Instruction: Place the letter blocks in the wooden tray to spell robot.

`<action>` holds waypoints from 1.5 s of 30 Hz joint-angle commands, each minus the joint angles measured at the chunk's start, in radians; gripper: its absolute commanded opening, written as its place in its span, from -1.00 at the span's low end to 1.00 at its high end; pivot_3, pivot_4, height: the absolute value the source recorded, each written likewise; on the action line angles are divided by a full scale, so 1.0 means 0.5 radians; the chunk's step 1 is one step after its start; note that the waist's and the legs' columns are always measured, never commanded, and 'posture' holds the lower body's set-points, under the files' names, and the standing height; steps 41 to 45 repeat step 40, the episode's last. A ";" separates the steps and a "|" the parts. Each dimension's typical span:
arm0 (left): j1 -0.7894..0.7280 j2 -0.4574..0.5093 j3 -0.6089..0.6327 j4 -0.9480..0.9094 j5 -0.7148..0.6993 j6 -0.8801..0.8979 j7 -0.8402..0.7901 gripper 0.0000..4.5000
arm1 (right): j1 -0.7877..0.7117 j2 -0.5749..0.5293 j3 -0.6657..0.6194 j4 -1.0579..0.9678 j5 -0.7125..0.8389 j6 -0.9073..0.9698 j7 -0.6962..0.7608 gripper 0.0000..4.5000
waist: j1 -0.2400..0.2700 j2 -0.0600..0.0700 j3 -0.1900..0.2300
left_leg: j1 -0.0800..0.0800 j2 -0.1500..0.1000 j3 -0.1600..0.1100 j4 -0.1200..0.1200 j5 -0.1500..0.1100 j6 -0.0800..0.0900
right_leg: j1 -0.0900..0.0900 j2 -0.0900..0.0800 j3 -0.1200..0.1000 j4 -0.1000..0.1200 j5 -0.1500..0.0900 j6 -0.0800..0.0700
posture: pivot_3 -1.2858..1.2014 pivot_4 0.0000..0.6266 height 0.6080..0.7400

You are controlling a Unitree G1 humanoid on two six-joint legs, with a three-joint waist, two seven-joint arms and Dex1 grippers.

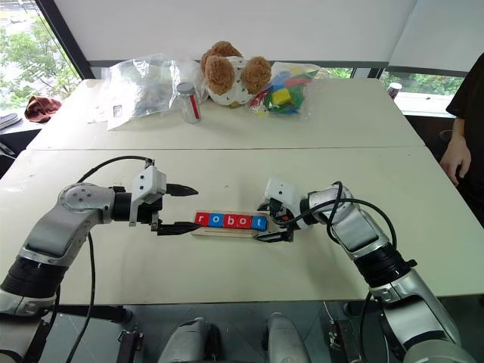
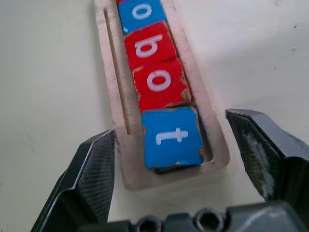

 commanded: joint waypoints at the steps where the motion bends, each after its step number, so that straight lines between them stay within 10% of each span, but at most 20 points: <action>1: -0.019 0.000 0.004 -0.016 0.002 -0.020 0.006 1.00 | -0.022 -0.064 -0.071 -0.108 0.001 -0.064 -0.016 0.81 | 0.000 0.000 0.000 | 0.000 0.000 0.000 0.000 0.000 0.000 | 0.000 0.000 0.000 0.000 0.000 0.000 | 0.03 -0.52 1.00; 27: 0.013 0.004 0.083 0.011 -0.039 0.011 0.060 1.00 | -0.044 -0.155 -0.222 -0.208 0.140 0.008 0.026 0.81 | 0.001 0.000 0.000 | 0.000 0.001 0.000 0.000 0.000 0.000 | 0.000 0.000 0.000 0.000 0.000 0.000 | 0.03 -0.52 1.00; 34: 0.452 0.248 0.436 -0.031 -0.149 0.098 0.049 1.00 | 0.505 -0.430 -0.763 -0.821 0.755 0.817 0.055 0.81 | 0.002 -0.001 0.000 | -0.001 0.005 -0.002 -0.004 -0.001 0.001 | 0.000 -0.004 -0.001 -0.002 0.000 0.000 | 0.03 -0.52 1.00; 45: 0.888 0.319 0.728 -0.236 -0.303 0.257 0.101 1.00 | 0.877 -0.520 -0.964 -0.815 0.735 0.802 -0.159 0.81 | -0.005 -0.001 -0.001 | 0.005 0.003 0.000 0.000 -0.003 0.004 | 0.007 -0.010 0.000 -0.003 0.001 -0.001 | 0.03 -0.52 1.00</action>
